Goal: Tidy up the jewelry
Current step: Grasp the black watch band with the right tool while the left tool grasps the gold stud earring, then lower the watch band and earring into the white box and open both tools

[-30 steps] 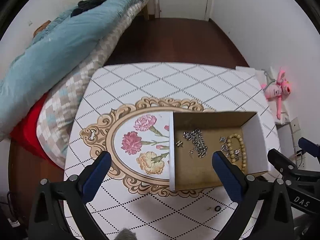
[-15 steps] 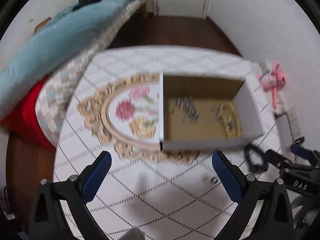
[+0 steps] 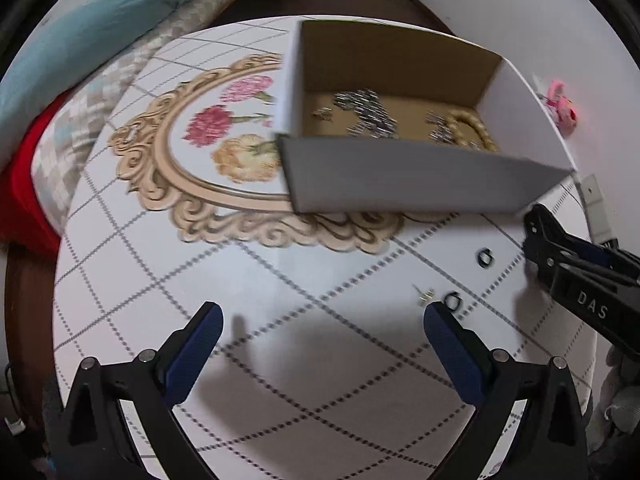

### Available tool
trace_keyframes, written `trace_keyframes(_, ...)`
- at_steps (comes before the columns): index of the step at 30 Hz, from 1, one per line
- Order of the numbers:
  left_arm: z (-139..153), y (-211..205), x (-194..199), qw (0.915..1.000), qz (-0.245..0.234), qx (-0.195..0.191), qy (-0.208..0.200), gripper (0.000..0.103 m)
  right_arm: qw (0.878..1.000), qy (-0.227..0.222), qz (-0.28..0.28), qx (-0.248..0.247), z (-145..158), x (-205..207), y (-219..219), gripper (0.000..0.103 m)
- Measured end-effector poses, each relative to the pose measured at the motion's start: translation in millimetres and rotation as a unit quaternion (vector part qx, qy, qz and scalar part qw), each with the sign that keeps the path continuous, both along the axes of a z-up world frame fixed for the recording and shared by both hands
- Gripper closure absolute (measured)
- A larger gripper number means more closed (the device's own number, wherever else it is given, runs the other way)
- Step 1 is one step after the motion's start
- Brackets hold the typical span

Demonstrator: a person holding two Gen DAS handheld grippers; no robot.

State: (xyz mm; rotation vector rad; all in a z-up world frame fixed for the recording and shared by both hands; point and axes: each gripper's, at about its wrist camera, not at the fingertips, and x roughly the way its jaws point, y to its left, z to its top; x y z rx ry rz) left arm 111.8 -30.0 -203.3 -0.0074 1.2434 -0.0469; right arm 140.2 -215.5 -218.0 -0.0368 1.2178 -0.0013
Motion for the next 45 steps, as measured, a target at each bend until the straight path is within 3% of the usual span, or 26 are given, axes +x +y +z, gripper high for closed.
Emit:
trace_keyframes(6, 0.2, -24.1, -6.6, 0.9989, -0.04, -0.016, -0.015, 0.003, 1.0, 0.004, -0.015, 0.018, 2.1, -14.2, -7.7, 0.056)
trace_keyframes(14, -3.0, -36.3, -2.7, 0.997, -0.07, -0.024, -0.024, 0.064, 0.999, -0.003, -0.042, 0.034, 3.4, -38.9, -20.4, 0.056)
trace_keyframes(20, -0.4, -47.0, -0.9, 0.9943, -0.096, -0.034, -0.031, 0.096, 0.998, 0.0, -0.043, 0.037, 5.1, -39.5, -19.0, 0.057)
trace_keyframes(27, -0.5, -44.8, 0.8, 0.9944, -0.093, -0.037, -0.035, 0.097, 0.998, -0.001, -0.046, 0.042, 8.5, -40.2, -19.6, 0.058)
trace_keyframes(32, 14.8, -31.4, -4.4, 0.9941, -0.079, -0.063, -0.038, 0.097, 0.997, -0.01, -0.048, 0.056, 20.3, -43.5, -20.6, 0.059)
trace_keyframes(40, 81.5, 9.5, -1.0, 0.9882, -0.047, -0.123, -0.079, 0.097, 0.992, -0.051, -0.04, 0.109, 73.6, -44.8, -18.2, 0.059)
trace_keyframes(45, 117.2, 14.4, 27.6, 0.983, -0.049, -0.146, -0.1, 0.097, 0.986, -0.079, -0.024, 0.147, 114.8, -25.2, -11.2, 0.059)
